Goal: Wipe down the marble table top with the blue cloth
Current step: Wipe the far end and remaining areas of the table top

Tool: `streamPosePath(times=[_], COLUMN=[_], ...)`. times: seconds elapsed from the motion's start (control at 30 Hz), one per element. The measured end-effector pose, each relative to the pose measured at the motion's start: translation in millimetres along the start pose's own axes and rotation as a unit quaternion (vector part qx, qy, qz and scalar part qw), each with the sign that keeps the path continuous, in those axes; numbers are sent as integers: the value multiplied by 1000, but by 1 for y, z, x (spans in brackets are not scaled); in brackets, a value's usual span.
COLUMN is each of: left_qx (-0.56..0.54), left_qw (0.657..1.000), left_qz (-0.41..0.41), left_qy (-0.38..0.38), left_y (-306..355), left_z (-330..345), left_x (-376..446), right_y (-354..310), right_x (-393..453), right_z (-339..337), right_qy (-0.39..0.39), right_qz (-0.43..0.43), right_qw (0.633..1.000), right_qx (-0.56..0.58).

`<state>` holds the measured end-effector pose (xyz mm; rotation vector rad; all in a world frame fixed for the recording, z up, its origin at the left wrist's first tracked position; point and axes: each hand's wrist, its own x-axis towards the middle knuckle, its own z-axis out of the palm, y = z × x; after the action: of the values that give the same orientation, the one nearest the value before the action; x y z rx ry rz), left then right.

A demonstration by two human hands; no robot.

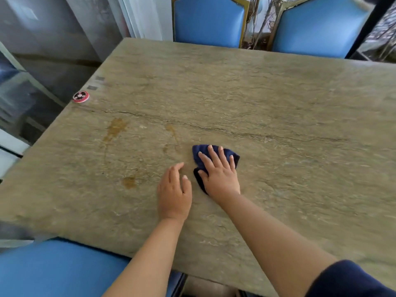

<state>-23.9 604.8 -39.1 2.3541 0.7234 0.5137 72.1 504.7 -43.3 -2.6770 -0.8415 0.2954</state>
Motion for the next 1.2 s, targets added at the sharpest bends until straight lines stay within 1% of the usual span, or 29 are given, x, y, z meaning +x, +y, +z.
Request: streamPosePath(times=[0.07, 0.1, 0.13, 0.17, 0.2, 0.27, 0.33, 0.37, 0.4, 0.47, 0.53, 0.6, 0.67, 0.73, 0.77, 0.8, 0.83, 0.9, 0.97, 1.03, 1.07, 1.1, 1.2], left_qx=[39, 78, 121, 164, 206, 272, 291, 282, 269, 248, 235, 222, 215, 217, 215, 212, 208, 204, 204, 207, 205, 204, 210], left_qw=[998, 995, 991, 985, 977, 950, 918, 908, 902, 895, 888, 886, 889, 889, 888, 887, 887, 886, 885, 884, 884, 885, 890], left_qz=[43, 60, 59, 41, 11, -52, -89, -100, -105, -119, -131, -135, -136, -134, -133, -133, -132, -132, -128, -126, -127, -128, -129], left_qy=[3, 2, -2, -17, -47, -146, -252, -294, -322, -350, -374, -383, -381, -380, -383, -388, -391, -394, -398, -400, -400, -398, -384], left_y=[-17, -29, -41, -52, -63, -83, -94, -96, -96, -95, -93, -93, -94, -94, -93, -91, -90, -89, -90, -93, -94, -95, -97], left_z=[-17, -25, -32, -39, -47, -59, -67, -70, -72, -74, -77, -79, -79, -79, -80, -81, -83, -84, -84, -84, -83, -82, -79], left_x=[19, 33, 47, 62, 75, 95, 107, 111, 113, 119, 124, 127, 127, 127, 127, 127, 128, 127, 127, 126, 125, 126, 126], right_y=[-15, -17, -17, -16, -15, -14, -20, -26, -32, -47, -66, -89, -103, -99, -91, -82, -75, -71, -80, -97, -107, -117, -139], right_x=[-5, -4, 1, 10, 21, 46, 71, 83, 95, 119, 138, 145, 129, 101, 90, 85, 85, 98, 122, 151, 165, 177, 188], right_z=[7, 9, 9, 8, 6, 3, 3, 4, 5, 8, 13, 20, 27, 30, 29, 26, 24, 22, 21, 23, 23, 25, 30], right_qy=[-22, -28, -30, -26, -15, 16, 40, 45, 47, 48, 41, 20, 4, -6, -9, -10, -5, 23, 50, 41, 23, 3, -31], right_qz=[-77, -100, -105, -90, -54, 53, 140, 169, 190, 204, 171, 91, -11, -101, -128, -132, -112, -18, 78, 122, 116, 92, -29], right_qw=[997, 995, 994, 996, 998, 998, 989, 985, 981, 978, 984, 996, 1000, 995, 992, 991, 994, 1000, 996, 992, 993, 996, 999], right_qx=[-7, -11, -14, -12, -5, 8, 6, 0, -3, 1, 7, 6, 8, 8, 10, 12, 11, 3, 1, 3, 2, -1, -2])
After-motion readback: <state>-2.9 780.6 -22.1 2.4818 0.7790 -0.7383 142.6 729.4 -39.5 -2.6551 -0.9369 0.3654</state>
